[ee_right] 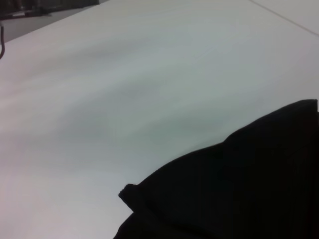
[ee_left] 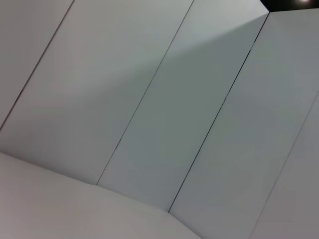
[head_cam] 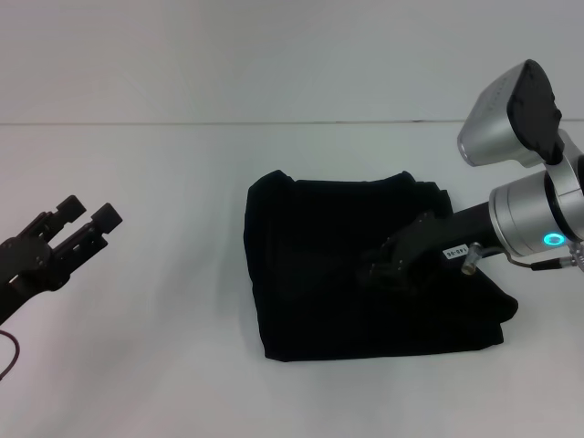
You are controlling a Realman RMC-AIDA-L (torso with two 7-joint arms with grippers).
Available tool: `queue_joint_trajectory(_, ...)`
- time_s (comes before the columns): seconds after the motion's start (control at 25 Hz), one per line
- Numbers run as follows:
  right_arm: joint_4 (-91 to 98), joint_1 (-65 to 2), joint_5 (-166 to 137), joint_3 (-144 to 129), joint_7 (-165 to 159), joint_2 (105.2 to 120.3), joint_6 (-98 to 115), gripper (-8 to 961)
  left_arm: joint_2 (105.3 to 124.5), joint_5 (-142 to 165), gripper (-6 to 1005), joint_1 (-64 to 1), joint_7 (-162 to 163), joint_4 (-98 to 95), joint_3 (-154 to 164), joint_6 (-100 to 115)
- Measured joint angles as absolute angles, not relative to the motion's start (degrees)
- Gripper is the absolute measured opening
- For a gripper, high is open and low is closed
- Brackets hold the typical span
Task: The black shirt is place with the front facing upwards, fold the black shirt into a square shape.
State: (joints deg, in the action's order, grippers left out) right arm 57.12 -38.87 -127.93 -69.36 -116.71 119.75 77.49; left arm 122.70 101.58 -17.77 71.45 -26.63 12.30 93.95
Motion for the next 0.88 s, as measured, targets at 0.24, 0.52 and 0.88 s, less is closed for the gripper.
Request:
queue_joint_trajectory(0.24,56.93,-39.69,-127.93,-69.51,-116.71,119.79,77.47,208,122.7,101.6,847,-17.74,71.51,-26.63,12.31,93.96)
queue_joint_trajectory(0.52,56.67,-40.34,-127.91,-69.61,-116.71,119.8,76.81,217,122.77,101.6,847,-17.75,71.45,-26.63,12.3,93.96)
queue_joint_trajectory(0.88,53.28,-42.55,-127.87,-69.61,-116.42,119.88,75.61,216,122.82,101.6,847,-17.67,71.45,-26.63,12.33,93.96)
